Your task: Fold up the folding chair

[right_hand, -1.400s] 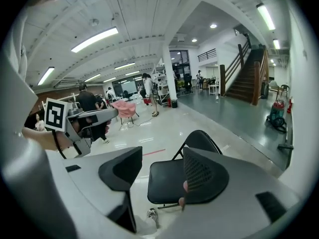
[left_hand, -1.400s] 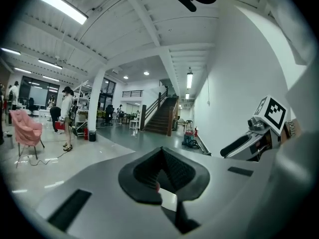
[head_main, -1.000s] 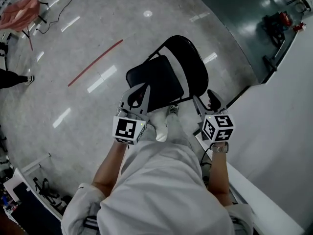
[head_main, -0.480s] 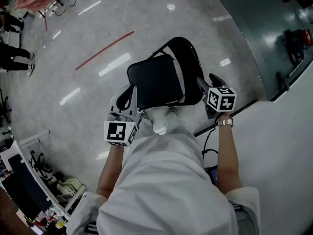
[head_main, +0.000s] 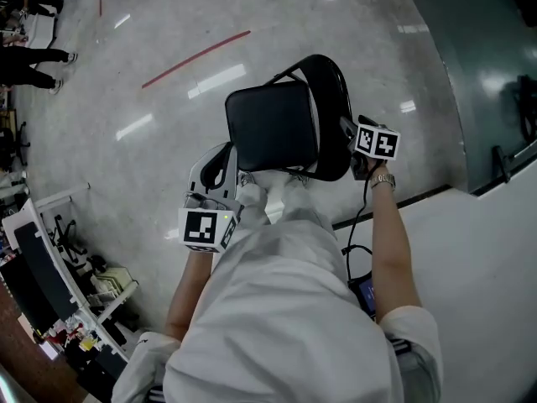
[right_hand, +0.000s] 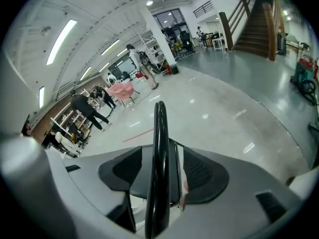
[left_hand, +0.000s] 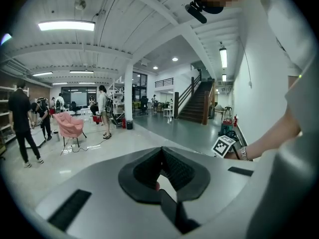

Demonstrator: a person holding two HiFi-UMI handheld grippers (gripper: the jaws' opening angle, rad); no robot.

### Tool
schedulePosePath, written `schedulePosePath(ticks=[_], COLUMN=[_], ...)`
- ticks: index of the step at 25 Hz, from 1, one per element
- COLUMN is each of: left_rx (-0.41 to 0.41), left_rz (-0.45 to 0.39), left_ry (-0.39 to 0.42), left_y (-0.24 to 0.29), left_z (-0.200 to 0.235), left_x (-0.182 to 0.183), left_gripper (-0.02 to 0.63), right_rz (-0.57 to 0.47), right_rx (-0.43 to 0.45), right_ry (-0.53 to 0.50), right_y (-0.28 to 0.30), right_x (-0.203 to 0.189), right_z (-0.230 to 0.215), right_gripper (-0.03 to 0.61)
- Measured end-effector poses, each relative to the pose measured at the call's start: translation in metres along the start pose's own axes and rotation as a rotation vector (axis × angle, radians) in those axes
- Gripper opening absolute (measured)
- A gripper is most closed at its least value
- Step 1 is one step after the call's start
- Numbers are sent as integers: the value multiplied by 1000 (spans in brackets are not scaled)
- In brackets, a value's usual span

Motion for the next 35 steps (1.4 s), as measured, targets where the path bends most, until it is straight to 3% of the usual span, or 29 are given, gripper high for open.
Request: schedulePosePath(ticks=[8, 12, 13, 15, 20, 31, 35], left_rx=[67, 67, 66, 63, 57, -117, -146], left_rz=[55, 71, 75, 82, 121, 197, 241], left_ry=[-38, -41, -42, -51, -65, -79, -96], left_y=[5, 7, 8, 9, 18, 60, 66], left_z=[10, 13, 15, 19, 33, 72, 89], left_x=[-22, -33, -37, -47, -94, -198, -234], left_gripper=[9, 9, 9, 9, 9, 9, 10], right_rz=[168, 254, 274, 288, 307, 314, 320], right_rx=[61, 50, 28, -9, 18, 5, -18], right_ry=[-80, -138, -167, -192, -156, -148, -137], right_y=[45, 64, 67, 70, 72, 72, 66], right_x=[-14, -31, -34, -36, -39, -38, -38], right_z=[5, 9, 8, 5, 2, 7, 22], right_gripper=[235, 234, 225, 107, 65, 54, 49])
Point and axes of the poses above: the fingertips, and each gripper's own axes: y forward along the fingers, z to its left, x out of its top, the point moved 3 cm from there along -y, backward along the fingers, and after that the axes turned 8 degrees about y, right-handed, at the moved point
